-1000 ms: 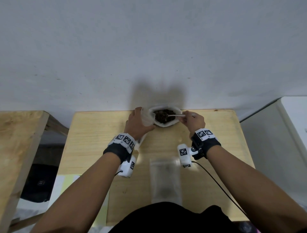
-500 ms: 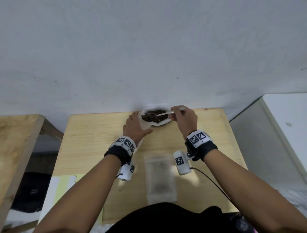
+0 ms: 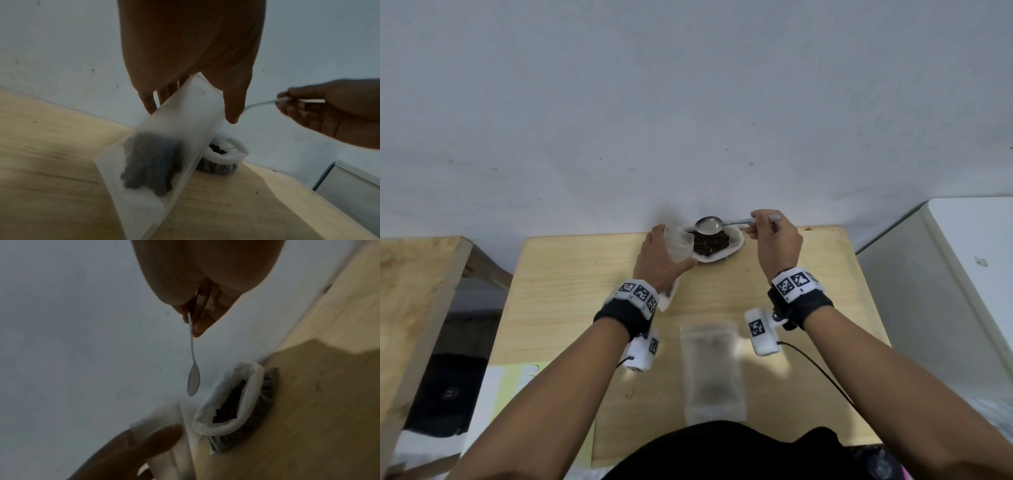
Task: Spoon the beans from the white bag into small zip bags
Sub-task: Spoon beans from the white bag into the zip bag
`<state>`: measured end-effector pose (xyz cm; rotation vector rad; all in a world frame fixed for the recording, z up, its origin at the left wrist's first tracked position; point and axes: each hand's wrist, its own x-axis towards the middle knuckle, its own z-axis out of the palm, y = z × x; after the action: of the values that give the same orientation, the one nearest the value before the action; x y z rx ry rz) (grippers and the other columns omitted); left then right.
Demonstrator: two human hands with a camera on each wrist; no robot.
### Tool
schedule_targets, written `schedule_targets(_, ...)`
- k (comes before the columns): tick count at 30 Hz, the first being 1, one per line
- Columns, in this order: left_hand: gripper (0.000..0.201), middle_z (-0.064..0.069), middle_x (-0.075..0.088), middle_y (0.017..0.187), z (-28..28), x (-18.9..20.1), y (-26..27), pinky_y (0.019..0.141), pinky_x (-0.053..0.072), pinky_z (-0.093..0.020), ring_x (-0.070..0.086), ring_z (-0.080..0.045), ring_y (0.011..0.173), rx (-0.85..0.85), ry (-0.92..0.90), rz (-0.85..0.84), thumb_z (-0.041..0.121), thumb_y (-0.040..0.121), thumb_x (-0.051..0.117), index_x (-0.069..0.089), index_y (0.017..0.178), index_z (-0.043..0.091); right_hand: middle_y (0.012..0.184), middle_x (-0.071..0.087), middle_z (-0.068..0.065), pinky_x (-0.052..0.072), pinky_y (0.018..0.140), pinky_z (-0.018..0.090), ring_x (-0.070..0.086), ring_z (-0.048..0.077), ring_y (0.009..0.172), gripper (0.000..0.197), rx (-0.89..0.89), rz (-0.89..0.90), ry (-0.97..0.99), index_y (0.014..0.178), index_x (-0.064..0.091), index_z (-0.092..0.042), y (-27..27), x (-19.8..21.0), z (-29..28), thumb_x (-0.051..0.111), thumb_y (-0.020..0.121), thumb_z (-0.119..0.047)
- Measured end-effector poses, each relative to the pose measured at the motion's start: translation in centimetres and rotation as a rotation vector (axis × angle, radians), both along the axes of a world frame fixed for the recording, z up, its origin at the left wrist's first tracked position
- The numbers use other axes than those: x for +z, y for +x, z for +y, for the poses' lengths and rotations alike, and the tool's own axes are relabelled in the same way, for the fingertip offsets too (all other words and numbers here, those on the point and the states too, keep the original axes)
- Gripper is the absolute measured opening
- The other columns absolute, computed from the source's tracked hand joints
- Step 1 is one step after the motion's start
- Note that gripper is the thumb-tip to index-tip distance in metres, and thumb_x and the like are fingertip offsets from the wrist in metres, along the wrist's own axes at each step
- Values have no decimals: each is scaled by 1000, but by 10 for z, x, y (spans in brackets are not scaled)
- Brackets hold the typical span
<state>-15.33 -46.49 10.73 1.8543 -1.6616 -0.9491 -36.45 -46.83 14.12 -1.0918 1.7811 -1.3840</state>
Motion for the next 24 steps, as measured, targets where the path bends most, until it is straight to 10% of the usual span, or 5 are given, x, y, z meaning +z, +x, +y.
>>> schedule_targets(8,91,-2,45,136,-8,2,10,94,47,-36,48,-21,122,19,-5,102,38,69,82,31,142,19,75,73,2,56,76,29,71,21,77,14,64,166,117,88,68,-24,1,-48,-10,57,96,-25)
schedule_targets(14,93,-2,41,144,-9,0,15,92,36,-27,40,-11,119,-8,-1,109,37,72,82,30,146,16,73,70,-3,46,71,13,69,17,82,13,170,198,340,83,68,-27,5,-56,-12,60,93,-28)
schedule_targets(24,88,1,44,136,-3,0,8,90,44,-31,47,-17,118,-43,-7,113,37,70,82,33,141,19,120,57,6,45,93,36,53,22,109,23,199,648,206,111,66,-20,6,-39,-12,59,93,-33)
